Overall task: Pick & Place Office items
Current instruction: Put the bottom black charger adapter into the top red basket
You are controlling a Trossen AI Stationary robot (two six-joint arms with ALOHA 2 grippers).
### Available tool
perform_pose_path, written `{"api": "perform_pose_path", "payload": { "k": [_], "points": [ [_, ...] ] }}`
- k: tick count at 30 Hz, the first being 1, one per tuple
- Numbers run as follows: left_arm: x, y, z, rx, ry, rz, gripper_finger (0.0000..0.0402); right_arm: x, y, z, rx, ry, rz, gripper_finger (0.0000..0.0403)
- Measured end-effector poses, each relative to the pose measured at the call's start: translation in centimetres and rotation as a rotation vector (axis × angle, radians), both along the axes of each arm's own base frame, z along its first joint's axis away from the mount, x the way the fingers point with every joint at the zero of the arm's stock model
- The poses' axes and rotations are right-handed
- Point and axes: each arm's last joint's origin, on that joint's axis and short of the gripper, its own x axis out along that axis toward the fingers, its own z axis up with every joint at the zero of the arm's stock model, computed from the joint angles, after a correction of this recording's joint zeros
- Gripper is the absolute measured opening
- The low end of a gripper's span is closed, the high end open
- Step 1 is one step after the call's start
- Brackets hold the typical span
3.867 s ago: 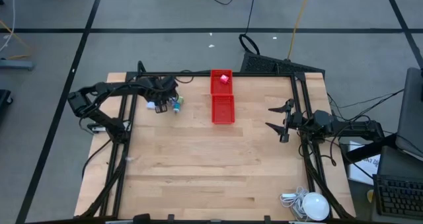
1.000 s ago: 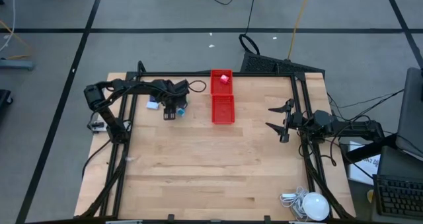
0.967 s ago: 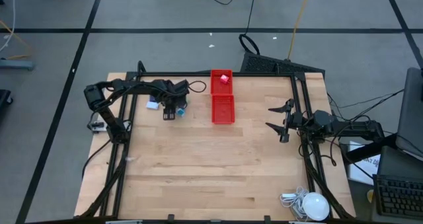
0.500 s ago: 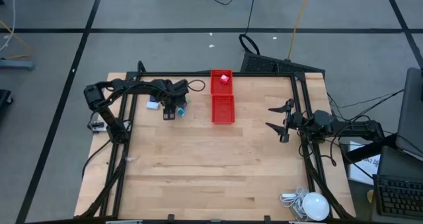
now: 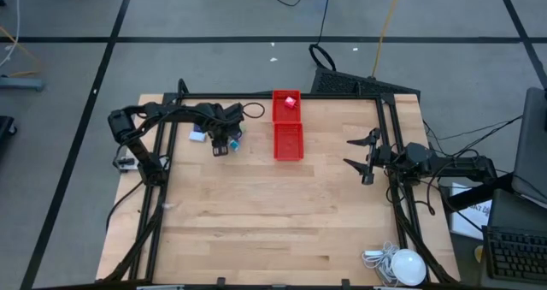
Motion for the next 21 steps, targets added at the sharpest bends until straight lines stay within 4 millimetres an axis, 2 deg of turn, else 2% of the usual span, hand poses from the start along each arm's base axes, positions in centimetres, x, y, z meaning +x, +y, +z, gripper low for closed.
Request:
{"api": "perform_pose_path", "payload": {
  "k": [5, 8, 14, 21],
  "points": [
    [0.1, -0.5, 1.5, 0.031, -0.093, 0.067, 0.0148, 0.0, 0.0, 0.0, 0.0, 0.0, 0.0, 0.0279],
    [0.4, -1.4, 4.0, 0.048, -0.242, 0.079, 0.0148, 0.0, 0.0, 0.0, 0.0, 0.0, 0.0, 0.0279],
    [0.5, -4.4, 7.6, 0.086, -0.623, -0.026, 0.0148, 0.0, 0.0, 0.0, 0.0, -0.001, 0.0, 0.0279],
    [-0.9, -7.3, 8.3, 0.112, -0.835, -0.029, 0.0148, 0.0, 0.0, 0.0, 0.0, 0.0, 0.0, 0.0279]
  ]
}}
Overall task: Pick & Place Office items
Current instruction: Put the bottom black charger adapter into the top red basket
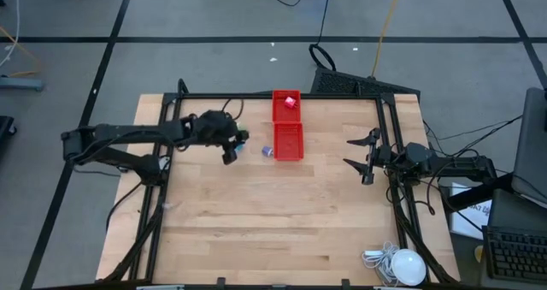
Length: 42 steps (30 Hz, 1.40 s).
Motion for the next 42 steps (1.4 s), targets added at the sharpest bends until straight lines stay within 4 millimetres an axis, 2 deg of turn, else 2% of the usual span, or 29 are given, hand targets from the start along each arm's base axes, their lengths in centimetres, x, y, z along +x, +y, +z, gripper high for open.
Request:
{"api": "perform_pose_path", "payload": {
  "k": [9, 14, 20, 31, 39, 42],
  "points": [
    [-0.7, -2.9, -2.5, -0.008, -0.203, -0.015, 0.0148, 0.0, 0.0, 0.0, 0.0, 0.0, 0.0, 0.0279],
    [-0.3, -4.6, -2.1, 0.061, -0.25, -0.003, 0.0148, 0.0, 0.0, 0.0, 0.0, 0.001, 0.0, 0.0279],
    [0.1, -6.4, -1.3, 0.22, -0.297, -0.096, 0.0148, 0.0, 0.0, 0.0, 0.0, 0.0, 0.0, 0.0279],
    [0.6, -7.6, -0.4, 0.261, -0.395, -0.141, 0.0148, -0.1, 0.0, 0.7, 0.008, -0.071, 0.003, 0.0279],
    [1.8, -7.9, -1.7, 0.212, -0.395, -0.183, 0.0148, -0.2, 0.0, 1.4, 0.348, -0.209, 0.069, 0.0279],
    [2.6, -8.1, -2.8, 0.203, -0.382, -0.184, 0.0148, -0.4, -0.1, 2.0, 0.379, -0.279, 0.061, 0.0279]
  ]
}}
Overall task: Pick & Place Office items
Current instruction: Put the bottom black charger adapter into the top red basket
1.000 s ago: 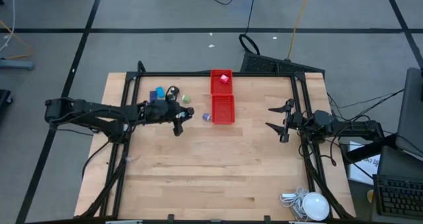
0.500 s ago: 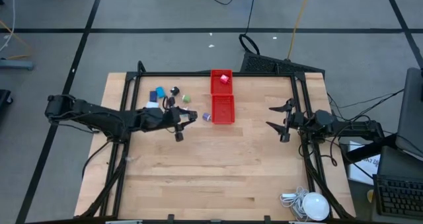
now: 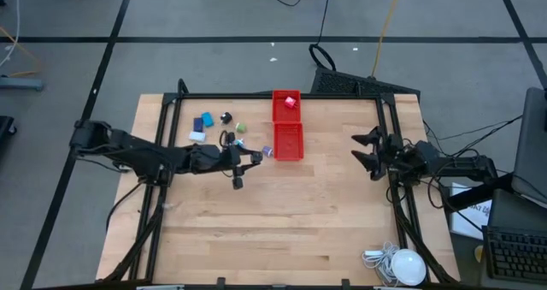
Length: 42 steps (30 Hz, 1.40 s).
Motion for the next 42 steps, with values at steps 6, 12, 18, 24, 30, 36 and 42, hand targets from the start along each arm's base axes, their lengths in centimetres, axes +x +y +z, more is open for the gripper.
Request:
{"api": "perform_pose_path", "payload": {
  "k": [6, 12, 18, 24, 30, 36, 42],
  "points": [
    [1.2, -0.4, -1.1, 0.036, 0.048, 0.032, 0.0148, -0.5, -0.8, 0.6, 0.058, -0.061, -0.283, 0.0279],
    [2.9, -0.6, -0.8, 0.043, 0.069, 0.013, 0.0148, -0.7, -1.0, 0.6, 0.082, -0.061, -0.366, 0.0279],
    [4.4, -0.4, -0.8, 0.06, 0.082, -0.001, 0.0148, 0.8, -0.3, 0.5, 0.054, -0.04, -0.095, 0.0279],
    [6.4, 0.3, -0.7, 0.005, 0.094, -0.022, 0.0148, 4.0, -0.2, -1.6, -0.015, 0.281, -0.067, 0.0279],
    [8.7, 1.0, -1.1, -0.035, 0.278, -0.03, 0.0148, 9.1, 0.1, 0.0, -0.209, 0.48, -0.015, 0.0279],
    [9.9, 1.1, -0.3, -0.043, 0.302, -0.078, 0.0148, 14.2, 0.3, -0.1, -0.288, 0.583, 0.099, 0.0279],
    [9.8, 1.5, -0.4, -0.046, 0.326, -0.067, 0.0148, 18.3, 0.5, 0.2, -0.378, 0.587, 0.163, 0.0279]
  ]
}}
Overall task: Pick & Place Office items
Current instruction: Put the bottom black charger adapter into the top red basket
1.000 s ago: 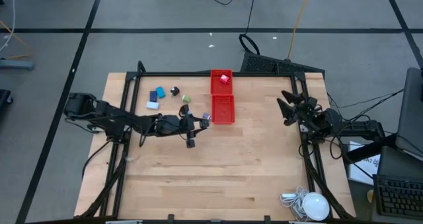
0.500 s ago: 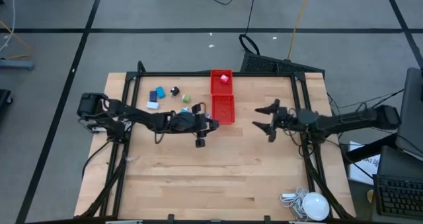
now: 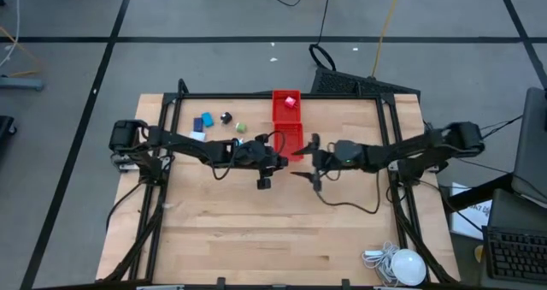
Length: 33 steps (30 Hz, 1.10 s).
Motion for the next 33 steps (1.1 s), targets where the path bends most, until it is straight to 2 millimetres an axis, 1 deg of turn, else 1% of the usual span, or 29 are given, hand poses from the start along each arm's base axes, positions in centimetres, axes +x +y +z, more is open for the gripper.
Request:
{"api": "perform_pose_path", "payload": {
  "k": [4, 8, 11, 18, 25, 33],
  "points": [
    [-0.1, 0.0, -0.1, 0.003, 0.009, 0.003, 0.0148, 1.7, 0.0, -0.7, -0.028, 0.044, 0.008, 0.0279],
    [0.0, 0.0, 0.0, 0.008, 0.003, -0.003, 0.0148, 2.6, -0.2, -1.0, -0.031, 0.048, 0.003, 0.0279],
    [0.0, 0.0, 0.1, 0.006, -0.008, -0.011, 0.0148, 2.8, -0.5, -1.5, -0.022, 0.056, -0.01, 0.0279],
    [0.2, 0.0, 0.2, 0.004, -0.029, -0.016, 0.0148, 2.8, -0.8, -1.6, -0.009, 0.065, -0.021, 0.0272],
    [0.4, -0.3, 0.6, -0.005, -0.074, -0.041, 0.0148, 2.8, -1.1, -1.7, 0.006, 0.073, -0.03, 0.0225],
    [0.4, -0.5, 0.5, -0.009, -0.069, -0.047, 0.0148, 2.8, -1.2, -1.6, 0.021, 0.067, -0.019, 0.0149]
  ]
}}
